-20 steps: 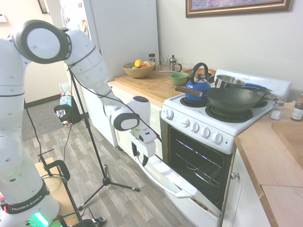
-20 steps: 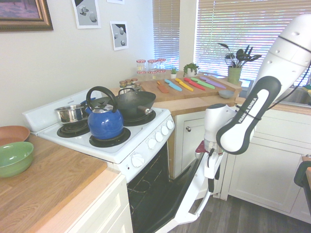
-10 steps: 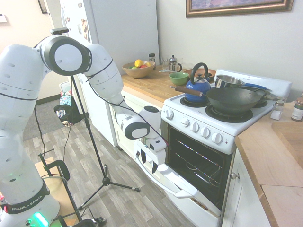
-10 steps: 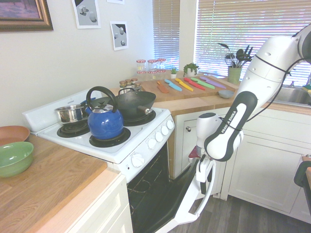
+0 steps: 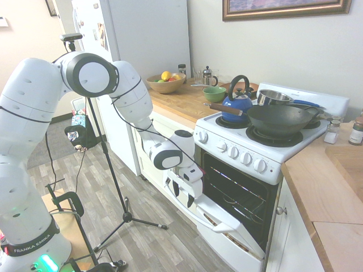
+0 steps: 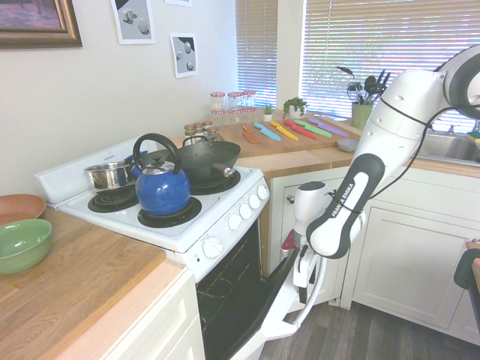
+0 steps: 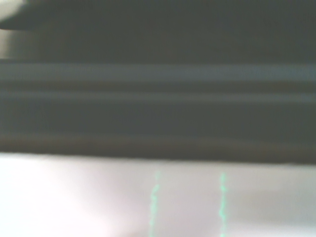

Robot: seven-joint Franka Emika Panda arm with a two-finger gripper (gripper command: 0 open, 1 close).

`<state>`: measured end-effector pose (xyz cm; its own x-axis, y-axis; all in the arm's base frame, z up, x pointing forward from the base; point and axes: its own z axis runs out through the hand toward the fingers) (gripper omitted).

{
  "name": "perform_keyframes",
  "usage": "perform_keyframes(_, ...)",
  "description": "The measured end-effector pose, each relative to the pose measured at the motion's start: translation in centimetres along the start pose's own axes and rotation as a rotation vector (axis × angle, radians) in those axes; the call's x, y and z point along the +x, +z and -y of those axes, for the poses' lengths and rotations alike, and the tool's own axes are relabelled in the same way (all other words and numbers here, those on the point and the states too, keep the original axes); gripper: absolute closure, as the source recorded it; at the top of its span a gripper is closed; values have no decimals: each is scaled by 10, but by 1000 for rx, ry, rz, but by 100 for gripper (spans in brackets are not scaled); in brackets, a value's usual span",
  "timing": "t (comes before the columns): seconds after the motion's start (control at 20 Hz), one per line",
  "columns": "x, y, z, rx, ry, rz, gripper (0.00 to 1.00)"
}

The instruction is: Close the oven

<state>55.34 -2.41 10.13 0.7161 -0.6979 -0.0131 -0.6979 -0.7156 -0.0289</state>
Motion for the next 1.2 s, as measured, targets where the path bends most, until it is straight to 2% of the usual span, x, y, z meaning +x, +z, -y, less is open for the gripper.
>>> perform_keyframes(0.45, -1, -45, 90, 94, -46, -84, 0)
perform_keyframes(0.65, 13, -58, 124, 93, -58, -118, 0)
perform_keyframes(0.85, 15, -73, 134, 109, -76, -132, 0)
perform_keyframes(1.0, -14, -99, 144, 138, -109, -113, 0)
perform_keyframes(1.1, -26, -121, 127, 125, -122, -90, 0)
perform_keyframes(1.2, -24, -142, 87, 98, -129, -43, 0)
